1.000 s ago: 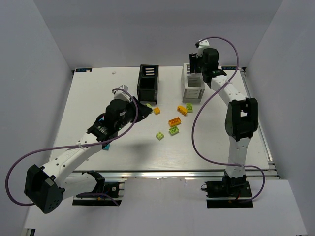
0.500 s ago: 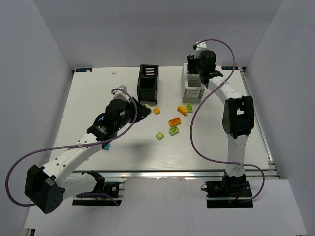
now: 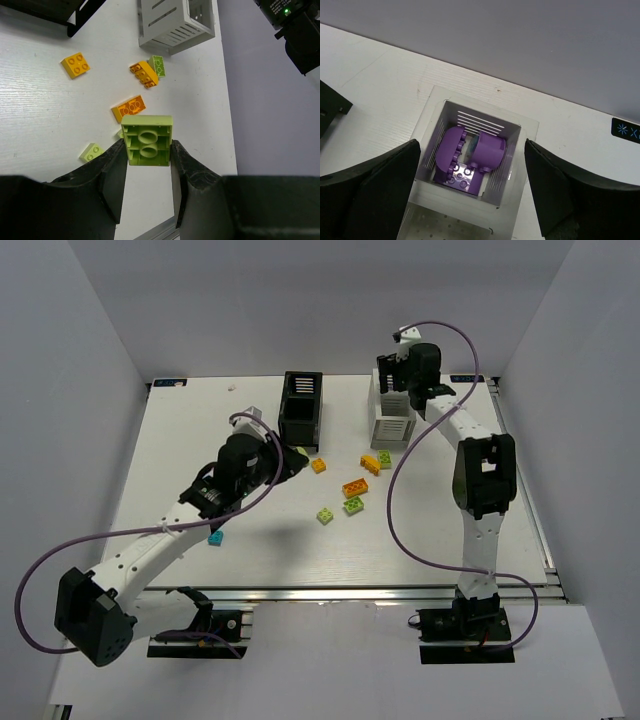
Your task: Sort the legos into containers by color
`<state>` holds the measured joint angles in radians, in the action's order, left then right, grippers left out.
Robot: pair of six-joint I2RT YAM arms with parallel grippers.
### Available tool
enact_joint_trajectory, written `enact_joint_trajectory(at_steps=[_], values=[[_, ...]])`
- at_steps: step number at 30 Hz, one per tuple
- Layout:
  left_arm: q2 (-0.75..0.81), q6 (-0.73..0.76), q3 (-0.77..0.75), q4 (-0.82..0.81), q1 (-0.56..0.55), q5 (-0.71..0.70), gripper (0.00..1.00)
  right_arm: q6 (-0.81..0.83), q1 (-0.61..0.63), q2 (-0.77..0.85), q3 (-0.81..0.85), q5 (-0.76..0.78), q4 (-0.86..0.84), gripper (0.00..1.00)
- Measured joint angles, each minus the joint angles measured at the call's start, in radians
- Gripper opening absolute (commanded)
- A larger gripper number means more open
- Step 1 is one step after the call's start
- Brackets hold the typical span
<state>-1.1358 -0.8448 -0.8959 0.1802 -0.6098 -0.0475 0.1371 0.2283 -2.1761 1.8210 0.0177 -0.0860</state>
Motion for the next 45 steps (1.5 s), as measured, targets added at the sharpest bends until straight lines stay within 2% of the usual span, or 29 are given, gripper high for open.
enact_joint_trajectory(at_steps=[4,6,7,8,9,10,11,14,16,19,22,23,26,32,38,42,45], values=[[-0.052,0.019,-0.064,0.003,0.014,0.004,0.0,0.008,-0.02,0.004,0.003,-0.072,0.018,0.88],[-0.101,0.034,-0.126,0.023,0.034,0.014,0.0,0.037,-0.039,0.026,-0.006,-0.179,0.045,0.76],[-0.132,0.043,-0.16,0.029,0.05,0.02,0.0,0.057,-0.051,0.048,-0.022,-0.253,0.058,0.64],[-0.164,0.051,-0.201,0.042,0.067,0.027,0.0,0.081,-0.066,0.084,-0.046,-0.343,0.078,0.33],[-0.205,0.062,-0.25,0.053,0.086,0.029,0.0,0.114,-0.079,0.122,-0.069,-0.423,0.098,0.16],[-0.248,0.076,-0.303,0.069,0.107,0.032,0.0,0.15,-0.092,0.169,-0.09,-0.515,0.132,0.06],[-0.297,0.089,-0.365,0.095,0.127,0.035,0.0,0.182,-0.103,0.214,-0.103,-0.591,0.17,0.04],[-0.463,0.136,-0.581,0.173,0.171,0.028,0.0,0.297,-0.125,0.374,-0.158,-0.779,0.267,0.18],[-0.594,0.174,-0.754,0.226,0.192,0.008,0.0,0.362,-0.122,0.493,-0.244,-0.86,0.301,0.23],[-0.753,0.229,-0.945,0.288,0.207,-0.035,0.0,0.438,-0.11,0.676,-0.434,-0.939,0.333,0.32],[-0.89,0.268,-1.074,0.291,0.214,-0.063,0.0,0.479,-0.104,0.768,-0.563,-0.98,0.376,0.4],[-0.923,0.28,-1.093,0.281,0.216,-0.071,0.0,0.492,-0.104,0.776,-0.586,-0.991,0.409,0.46],[-0.998,0.309,-1.113,0.229,0.221,-0.085,0.0,0.535,-0.104,0.76,-0.608,-1.011,0.491,0.51],[-1.112,0.359,-1.18,0.128,0.224,-0.119,0.0,0.639,-0.105,0.755,-0.614,-1.035,0.626,0.5],[-1.145,0.388,-1.219,0.081,0.224,-0.132,0.01,0.685,-0.105,0.754,-0.614,-1.048,0.687,0.52],[-1.151,0.397,-1.226,0.073,0.225,-0.143,0.12,0.687,-0.105,0.754,-0.614,-1.053,0.697,0.54],[-1.161,0.4,-1.231,0.072,0.224,-0.151,0.26,0.687,-0.105,0.754,-0.614,-1.053,0.702,0.57]])
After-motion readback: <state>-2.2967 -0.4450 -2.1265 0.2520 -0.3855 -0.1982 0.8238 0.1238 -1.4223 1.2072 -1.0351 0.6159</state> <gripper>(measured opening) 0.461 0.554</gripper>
